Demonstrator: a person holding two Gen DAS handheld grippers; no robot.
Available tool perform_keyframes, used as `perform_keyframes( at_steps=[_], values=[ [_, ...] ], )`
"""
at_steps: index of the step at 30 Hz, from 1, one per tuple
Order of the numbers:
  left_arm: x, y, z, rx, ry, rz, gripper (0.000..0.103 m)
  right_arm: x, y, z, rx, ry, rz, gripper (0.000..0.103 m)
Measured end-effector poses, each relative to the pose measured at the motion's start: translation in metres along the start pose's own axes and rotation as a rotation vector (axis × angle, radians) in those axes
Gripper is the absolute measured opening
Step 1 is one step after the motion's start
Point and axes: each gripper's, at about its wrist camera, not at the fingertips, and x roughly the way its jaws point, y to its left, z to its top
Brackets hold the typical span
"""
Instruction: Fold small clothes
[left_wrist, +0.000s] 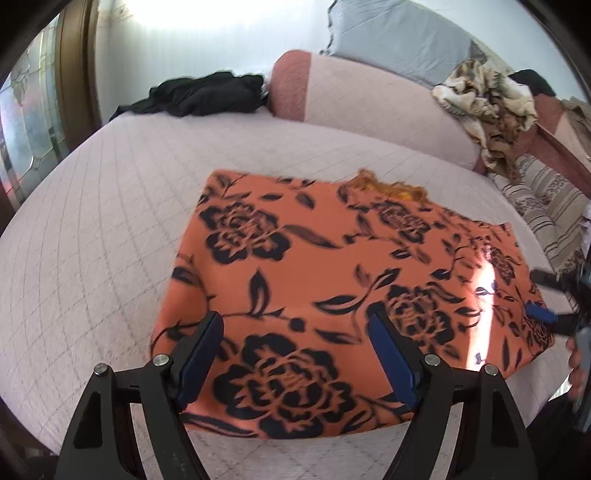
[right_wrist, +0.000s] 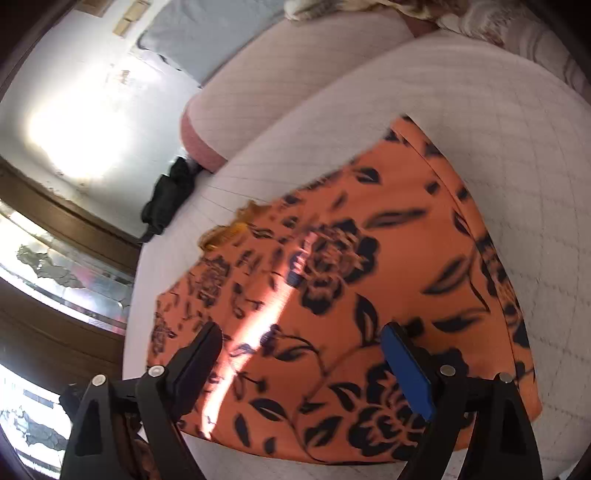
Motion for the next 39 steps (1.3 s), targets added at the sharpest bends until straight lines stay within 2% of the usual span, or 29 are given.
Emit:
perform_keyframes(
  at_steps=[2, 4, 9, 10, 12, 13, 15, 19, 22, 23, 25, 28, 33, 39],
  values=[
    [0.006, 0.006, -0.002, -0.011, 0.03, 0.006, 0.081, -0.001, -0.023, -0.009, 0.052, -0.045, 0.068, 0.09],
    [0.001, 0.006, -0.003, -0.003, 0.011, 0.011, 0.081, -0.008, -0.018, -0.008, 0.105, -0.049, 0.039, 0.09],
    [-0.004, 0.006, -0.005, -0.001, 0.0, -0.003, 0.081, -0.023, 0.022, -0.006, -0.021, -0.053, 0.03, 0.09],
    [-0.003, 0.006, -0.005, -0.005, 0.003, -0.006, 0.081, -0.022, 0.021, -0.006, -0.021, -0.057, 0.007, 0.092],
    [-0.002, 0.006, -0.005, -0.008, 0.01, -0.009, 0.081, -0.007, -0.001, -0.003, 0.03, -0.017, -0.091, 0.094],
    [-0.003, 0.006, -0.005, -0.008, 0.009, -0.011, 0.081, -0.002, -0.013, -0.004, 0.082, -0.001, -0.086, 0.094],
    [-0.007, 0.008, -0.006, -0.006, 0.0, -0.01, 0.081, -0.014, -0.013, -0.005, 0.129, -0.048, -0.06, 0.094],
    [-0.009, 0.01, -0.004, -0.018, -0.007, -0.014, 0.081, -0.019, 0.008, -0.003, 0.026, -0.04, -0.05, 0.094],
    [-0.006, 0.011, -0.003, -0.034, 0.003, -0.02, 0.081, -0.001, -0.006, 0.001, 0.068, -0.035, -0.076, 0.095],
    [-0.005, 0.011, -0.003, -0.033, 0.012, -0.017, 0.081, 0.004, -0.017, 0.001, 0.103, -0.032, -0.041, 0.095],
    [-0.004, 0.009, -0.003, -0.026, 0.008, -0.007, 0.081, -0.004, -0.01, 0.004, 0.124, -0.05, -0.044, 0.095],
    [-0.004, 0.006, -0.002, -0.012, 0.002, 0.003, 0.081, -0.023, 0.012, 0.002, 0.072, -0.08, -0.009, 0.095],
    [-0.003, 0.001, -0.002, 0.003, -0.013, 0.023, 0.081, -0.054, 0.011, -0.024, 0.123, -0.13, 0.058, 0.095],
    [0.0, -0.007, -0.006, 0.024, -0.028, 0.049, 0.081, -0.056, -0.039, -0.065, 0.287, -0.101, 0.05, 0.095]
  ],
)
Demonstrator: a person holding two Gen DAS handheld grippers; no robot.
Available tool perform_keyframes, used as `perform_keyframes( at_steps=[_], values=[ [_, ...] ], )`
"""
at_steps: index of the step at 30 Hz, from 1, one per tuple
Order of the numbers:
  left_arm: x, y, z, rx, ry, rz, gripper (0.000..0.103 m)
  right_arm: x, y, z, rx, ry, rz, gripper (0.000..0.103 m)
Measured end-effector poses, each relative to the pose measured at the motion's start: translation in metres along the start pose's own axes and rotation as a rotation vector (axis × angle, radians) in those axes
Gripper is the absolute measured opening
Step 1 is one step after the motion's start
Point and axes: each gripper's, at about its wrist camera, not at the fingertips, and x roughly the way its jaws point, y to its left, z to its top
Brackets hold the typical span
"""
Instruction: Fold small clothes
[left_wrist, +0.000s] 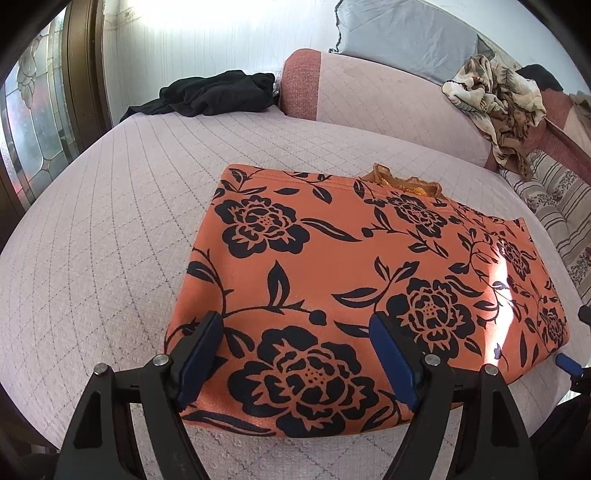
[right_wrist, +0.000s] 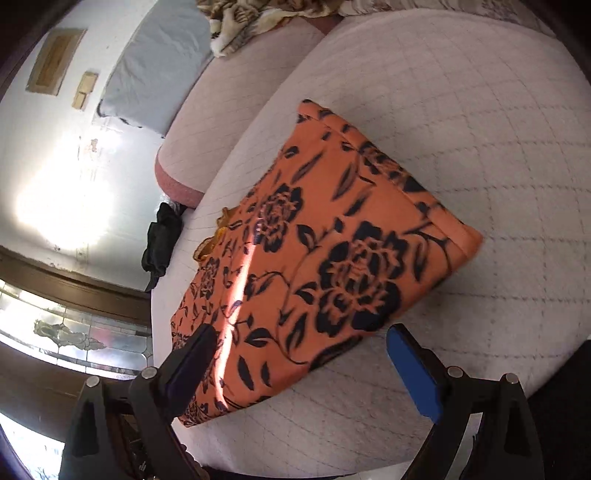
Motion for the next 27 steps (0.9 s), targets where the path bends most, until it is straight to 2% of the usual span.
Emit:
perform_keyframes(
  at_steps=[3, 8, 12, 15, 22, 27],
  values=[
    [0.0, -0.006, -0.003, 0.019, -0.017, 0.016, 0.081, -0.001, -0.023, 0.009, 0.095, -0.035, 0.022, 0.095],
    [-0.004, -0.017, -0.006, 0.063, -0.067, 0.028, 0.081, 0.0, -0.034, 0.033, 0.138, -0.099, 0.047, 0.095],
    [-0.002, -0.028, -0.004, 0.083, -0.037, 0.026, 0.081, 0.006, -0.036, 0.047, 0.146, -0.107, 0.069, 0.093],
    [-0.004, -0.042, 0.003, 0.091, -0.017, 0.014, 0.081, 0.009, -0.036, 0.047, 0.104, -0.093, 0.056, 0.066],
    [0.014, -0.073, 0.012, 0.108, 0.091, 0.042, 0.081, 0.01, -0.04, 0.045, 0.06, -0.09, 0.086, 0.07],
    [0.02, -0.081, 0.012, 0.117, 0.118, 0.056, 0.081, 0.011, -0.039, 0.043, 0.034, -0.087, 0.092, 0.072]
  ],
)
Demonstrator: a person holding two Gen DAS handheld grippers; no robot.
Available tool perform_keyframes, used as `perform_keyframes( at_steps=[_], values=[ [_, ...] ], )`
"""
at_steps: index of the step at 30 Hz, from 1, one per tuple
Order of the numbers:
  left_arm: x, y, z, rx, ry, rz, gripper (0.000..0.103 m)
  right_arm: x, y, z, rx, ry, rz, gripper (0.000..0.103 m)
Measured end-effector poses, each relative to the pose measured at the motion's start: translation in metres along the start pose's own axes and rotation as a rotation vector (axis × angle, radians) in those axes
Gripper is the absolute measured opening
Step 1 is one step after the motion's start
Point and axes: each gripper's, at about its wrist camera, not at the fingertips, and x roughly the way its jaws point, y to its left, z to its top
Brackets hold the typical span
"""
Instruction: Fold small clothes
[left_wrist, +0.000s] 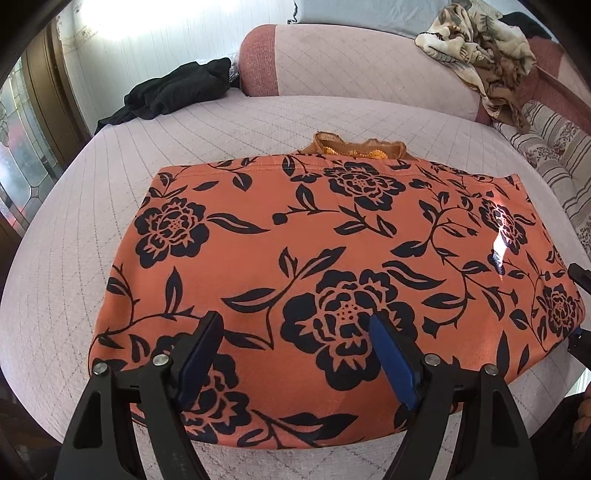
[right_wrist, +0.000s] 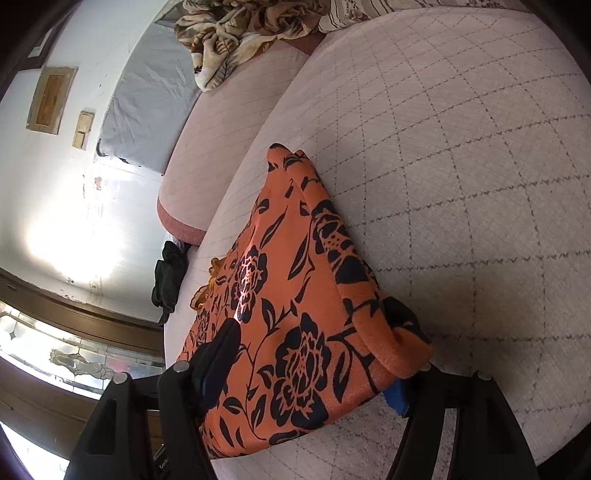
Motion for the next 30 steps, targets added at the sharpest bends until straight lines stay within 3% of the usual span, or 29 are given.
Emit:
perform_keyframes(
  at_steps=[10, 15, 18, 22, 25, 29, 30],
  values=[
    [-0.002, 0.002, 0.001, -0.001, -0.002, 0.001, 0.081, 0.002, 0.005, -0.002, -0.028, 0.001, -0.007, 0.076],
    [-0.016, 0.005, -0.003, -0.012, -0.106, -0.011, 0.085, 0.004, 0.007, -0.002, -0.043, 0.002, -0.024, 0.076],
    [0.017, -0.006, -0.008, 0.072, 0.016, 0.037, 0.091, 0.005, 0.012, -0.002, -0.05, 0.003, -0.053, 0.076],
    [0.005, -0.001, -0.003, 0.042, -0.011, 0.009, 0.092, 0.006, 0.018, -0.001, -0.06, 0.004, -0.081, 0.078],
    [-0.009, 0.004, 0.0, 0.04, -0.08, 0.021, 0.093, 0.008, 0.02, 0.001, -0.07, 0.007, -0.099, 0.078],
    [0.018, 0.008, -0.002, 0.041, 0.019, 0.029, 0.094, 0.013, 0.025, 0.001, -0.096, 0.015, -0.125, 0.078],
    [0.017, 0.011, -0.003, 0.024, 0.002, 0.02, 0.094, 0.013, 0.025, 0.001, -0.098, 0.017, -0.128, 0.079]
  ],
)
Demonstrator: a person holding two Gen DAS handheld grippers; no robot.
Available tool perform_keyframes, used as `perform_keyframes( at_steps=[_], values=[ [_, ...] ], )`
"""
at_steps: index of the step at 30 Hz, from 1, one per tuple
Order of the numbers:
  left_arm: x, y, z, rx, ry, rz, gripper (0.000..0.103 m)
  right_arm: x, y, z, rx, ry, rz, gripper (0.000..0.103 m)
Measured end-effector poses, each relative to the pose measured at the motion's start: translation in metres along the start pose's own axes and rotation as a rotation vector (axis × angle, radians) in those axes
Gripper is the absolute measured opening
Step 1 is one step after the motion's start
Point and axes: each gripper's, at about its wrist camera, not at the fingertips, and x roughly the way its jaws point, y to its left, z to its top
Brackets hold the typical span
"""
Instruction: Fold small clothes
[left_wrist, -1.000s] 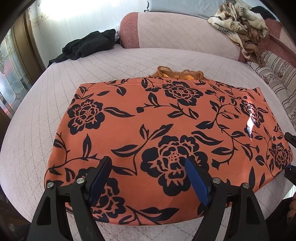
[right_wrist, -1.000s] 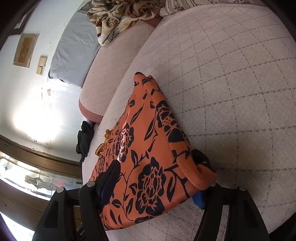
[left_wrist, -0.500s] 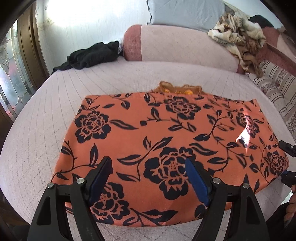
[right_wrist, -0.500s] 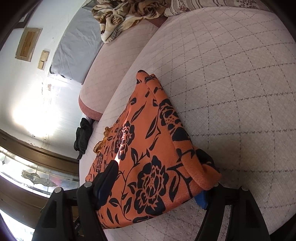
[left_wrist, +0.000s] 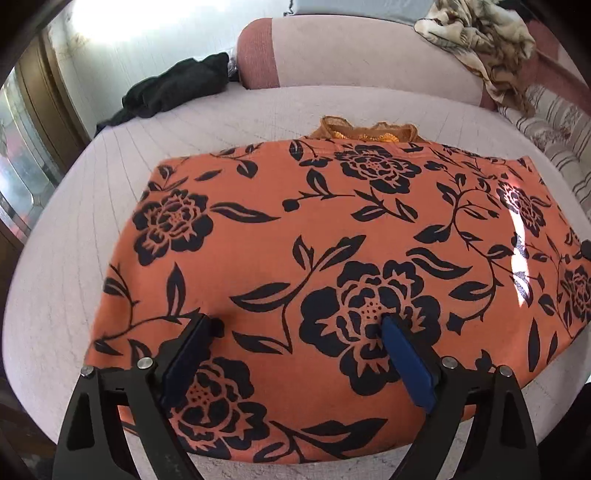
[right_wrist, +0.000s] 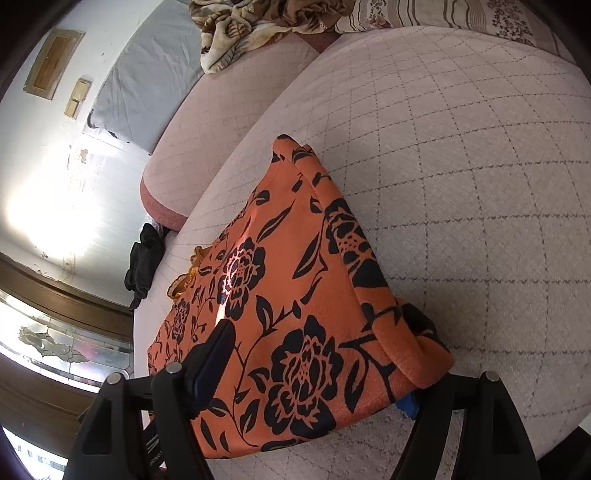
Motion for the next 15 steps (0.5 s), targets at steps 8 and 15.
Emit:
perform_keyframes(
  at_steps=[8, 15],
  values=[
    [-0.015, 0.009, 0.008, -0.03, -0.036, -0.013, 0.094, 0.003, 0.003, 0.0, -0.02, 0.015, -0.024, 0.079],
    [-0.013, 0.018, 0.011, -0.064, -0.022, -0.007, 0.094, 0.005, 0.004, 0.002, -0.014, 0.021, -0.027, 0.079]
  ],
)
